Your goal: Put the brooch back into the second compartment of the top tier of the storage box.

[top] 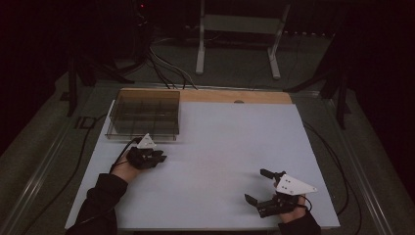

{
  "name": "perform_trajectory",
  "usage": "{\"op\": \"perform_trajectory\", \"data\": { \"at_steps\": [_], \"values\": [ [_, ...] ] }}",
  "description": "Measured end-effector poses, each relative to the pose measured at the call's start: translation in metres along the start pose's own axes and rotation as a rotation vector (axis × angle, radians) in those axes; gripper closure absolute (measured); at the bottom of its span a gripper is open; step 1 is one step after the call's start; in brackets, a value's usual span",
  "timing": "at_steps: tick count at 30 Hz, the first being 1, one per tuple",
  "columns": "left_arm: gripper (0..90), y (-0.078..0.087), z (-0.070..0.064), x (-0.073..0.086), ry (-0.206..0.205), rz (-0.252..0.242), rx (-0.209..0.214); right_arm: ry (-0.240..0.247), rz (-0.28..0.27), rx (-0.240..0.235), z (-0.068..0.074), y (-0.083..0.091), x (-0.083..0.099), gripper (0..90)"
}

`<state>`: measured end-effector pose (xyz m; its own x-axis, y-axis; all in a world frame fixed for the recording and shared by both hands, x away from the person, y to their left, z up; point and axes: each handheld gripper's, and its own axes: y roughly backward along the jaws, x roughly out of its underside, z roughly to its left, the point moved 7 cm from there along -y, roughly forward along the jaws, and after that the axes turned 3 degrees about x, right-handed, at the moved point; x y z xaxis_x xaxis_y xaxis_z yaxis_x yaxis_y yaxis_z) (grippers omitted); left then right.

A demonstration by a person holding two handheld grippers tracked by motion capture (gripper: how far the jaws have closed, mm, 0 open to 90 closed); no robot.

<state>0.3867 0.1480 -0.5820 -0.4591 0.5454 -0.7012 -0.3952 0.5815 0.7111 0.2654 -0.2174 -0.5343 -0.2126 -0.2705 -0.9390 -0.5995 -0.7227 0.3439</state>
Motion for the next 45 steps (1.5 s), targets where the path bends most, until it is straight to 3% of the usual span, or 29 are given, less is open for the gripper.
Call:
{"op": "perform_trajectory", "data": {
  "at_steps": [7, 22, 45],
  "values": [
    [86.2, 0.001, 0.003, 0.001, 0.033, 0.005, 0.012, 0.002, 0.001, -0.001, 0.000, 0.000, 0.000, 0.0],
    [87.5, 0.002, -0.004, 0.000, 0.024, 0.012, 0.018, -0.003, 0.002, 0.000, 0.000, -0.001, 0.000, 0.0],
    [87.6, 0.022, -0.026, -0.009, -0.014, 0.009, 0.048, -0.004, 0.005, 0.002, 0.000, -0.001, 0.001, 0.0]
  ]
}}
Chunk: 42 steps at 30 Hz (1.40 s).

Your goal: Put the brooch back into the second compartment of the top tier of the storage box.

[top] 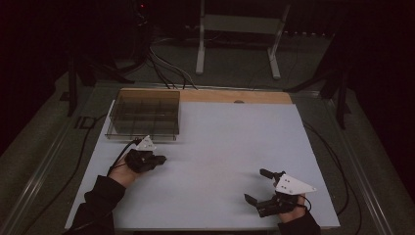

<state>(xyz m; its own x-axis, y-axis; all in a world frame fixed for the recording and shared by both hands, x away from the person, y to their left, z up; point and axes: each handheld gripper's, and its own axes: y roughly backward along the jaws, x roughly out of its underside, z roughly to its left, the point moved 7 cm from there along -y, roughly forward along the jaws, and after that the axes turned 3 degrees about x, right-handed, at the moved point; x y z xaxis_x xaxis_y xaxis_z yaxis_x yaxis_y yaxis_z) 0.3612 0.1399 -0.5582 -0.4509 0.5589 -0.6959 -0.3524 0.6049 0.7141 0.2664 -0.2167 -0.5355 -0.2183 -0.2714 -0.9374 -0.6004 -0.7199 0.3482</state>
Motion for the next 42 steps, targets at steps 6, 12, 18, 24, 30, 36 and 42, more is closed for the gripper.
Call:
{"op": "perform_trajectory", "data": {
  "at_steps": [6, 12, 18, 24, 30, 36, 42],
  "values": [
    [87.6, 0.004, -0.005, -0.001, -0.011, 0.009, 0.010, -0.001, -0.002, 0.003, -0.001, 0.000, 0.000, 0.0],
    [87.6, 0.007, -0.010, -0.002, -0.019, 0.012, 0.018, 0.000, -0.002, 0.002, 0.000, 0.000, 0.000, 0.0],
    [87.6, 0.011, -0.013, -0.003, -0.024, 0.012, 0.028, -0.001, -0.002, 0.003, -0.001, 0.000, 0.000, 0.0],
    [87.6, 0.015, -0.016, -0.003, -0.025, 0.009, 0.041, 0.000, -0.001, 0.005, -0.001, 0.000, 0.000, 0.0],
    [87.6, 0.021, -0.018, -0.009, -0.029, -0.002, 0.048, -0.003, 0.000, 0.003, 0.000, 0.000, 0.000, 0.0],
    [87.6, 0.030, -0.024, -0.018, -0.049, -0.011, 0.064, -0.005, 0.000, 0.004, -0.001, -0.001, 0.000, 0.0],
    [87.6, 0.037, -0.027, -0.025, -0.052, -0.023, 0.072, -0.008, 0.000, 0.004, -0.001, 0.000, 0.000, 0.0]
  ]
}}
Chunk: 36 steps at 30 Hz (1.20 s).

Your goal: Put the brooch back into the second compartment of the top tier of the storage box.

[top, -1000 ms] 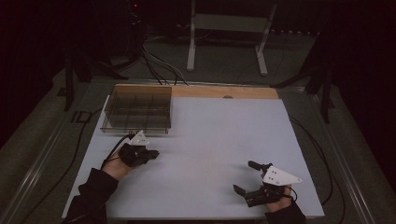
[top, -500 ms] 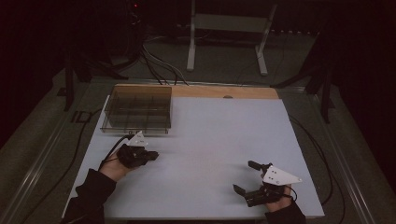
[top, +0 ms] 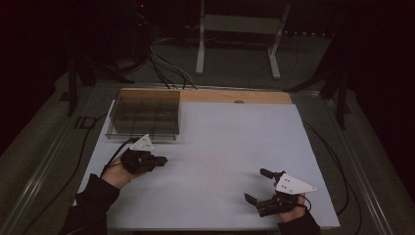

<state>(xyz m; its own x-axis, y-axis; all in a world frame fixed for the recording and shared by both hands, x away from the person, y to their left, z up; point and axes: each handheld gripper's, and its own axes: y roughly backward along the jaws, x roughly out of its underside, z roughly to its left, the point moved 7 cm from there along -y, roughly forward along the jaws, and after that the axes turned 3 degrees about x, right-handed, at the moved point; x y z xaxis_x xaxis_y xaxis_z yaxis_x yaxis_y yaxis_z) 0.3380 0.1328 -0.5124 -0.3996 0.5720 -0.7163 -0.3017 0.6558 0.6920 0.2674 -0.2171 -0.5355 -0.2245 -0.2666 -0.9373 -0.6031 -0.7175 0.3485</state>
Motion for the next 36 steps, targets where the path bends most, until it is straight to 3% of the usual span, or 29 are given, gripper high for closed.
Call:
{"op": "perform_trajectory", "data": {
  "at_steps": [21, 36],
  "values": [
    [87.6, 0.027, 0.010, -0.025, 0.009, -0.063, 0.003, 0.006, 0.001, 0.002, 0.001, 0.000, 0.000, 0.0],
    [87.6, 0.053, 0.030, -0.038, 0.047, -0.112, -0.062, 0.007, 0.005, 0.002, 0.001, 0.000, 0.001, 0.0]
  ]
}}
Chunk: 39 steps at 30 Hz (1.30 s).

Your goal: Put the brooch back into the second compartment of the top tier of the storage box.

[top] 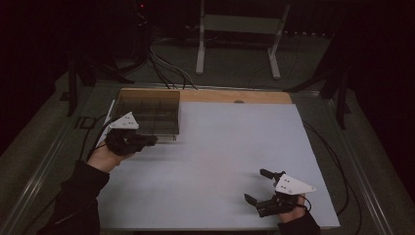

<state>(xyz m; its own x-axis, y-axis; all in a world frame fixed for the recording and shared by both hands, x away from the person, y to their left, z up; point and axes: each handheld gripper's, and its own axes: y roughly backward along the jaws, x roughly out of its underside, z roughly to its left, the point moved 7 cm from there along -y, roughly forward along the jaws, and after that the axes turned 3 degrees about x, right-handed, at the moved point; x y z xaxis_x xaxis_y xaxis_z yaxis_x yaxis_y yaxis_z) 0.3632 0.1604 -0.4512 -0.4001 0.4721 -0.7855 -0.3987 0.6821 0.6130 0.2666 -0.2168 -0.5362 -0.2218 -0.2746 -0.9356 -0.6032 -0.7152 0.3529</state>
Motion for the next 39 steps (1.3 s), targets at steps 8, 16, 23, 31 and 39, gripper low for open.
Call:
{"op": "perform_trajectory", "data": {
  "at_steps": [8, 16, 23, 31, 39],
  "values": [
    [87.6, 0.006, 0.014, -0.005, 0.030, -0.019, -0.037, 0.002, -0.002, 0.002, 0.000, 0.001, 0.000, 0.0],
    [87.6, 0.006, 0.026, -0.006, 0.064, -0.031, -0.077, 0.000, 0.001, 0.000, 0.000, 0.000, 0.000, 0.0],
    [87.6, 0.004, 0.039, -0.006, 0.092, -0.034, -0.119, 0.004, -0.001, 0.003, 0.000, 0.000, 0.000, 0.0],
    [87.5, 0.002, 0.057, -0.013, 0.144, -0.060, -0.190, 0.009, -0.006, 0.003, 0.001, 0.001, -0.001, 0.0],
    [87.5, -0.005, 0.070, -0.015, 0.168, -0.050, -0.253, 0.005, -0.008, 0.003, 0.000, 0.001, -0.001, 0.0]
  ]
}}
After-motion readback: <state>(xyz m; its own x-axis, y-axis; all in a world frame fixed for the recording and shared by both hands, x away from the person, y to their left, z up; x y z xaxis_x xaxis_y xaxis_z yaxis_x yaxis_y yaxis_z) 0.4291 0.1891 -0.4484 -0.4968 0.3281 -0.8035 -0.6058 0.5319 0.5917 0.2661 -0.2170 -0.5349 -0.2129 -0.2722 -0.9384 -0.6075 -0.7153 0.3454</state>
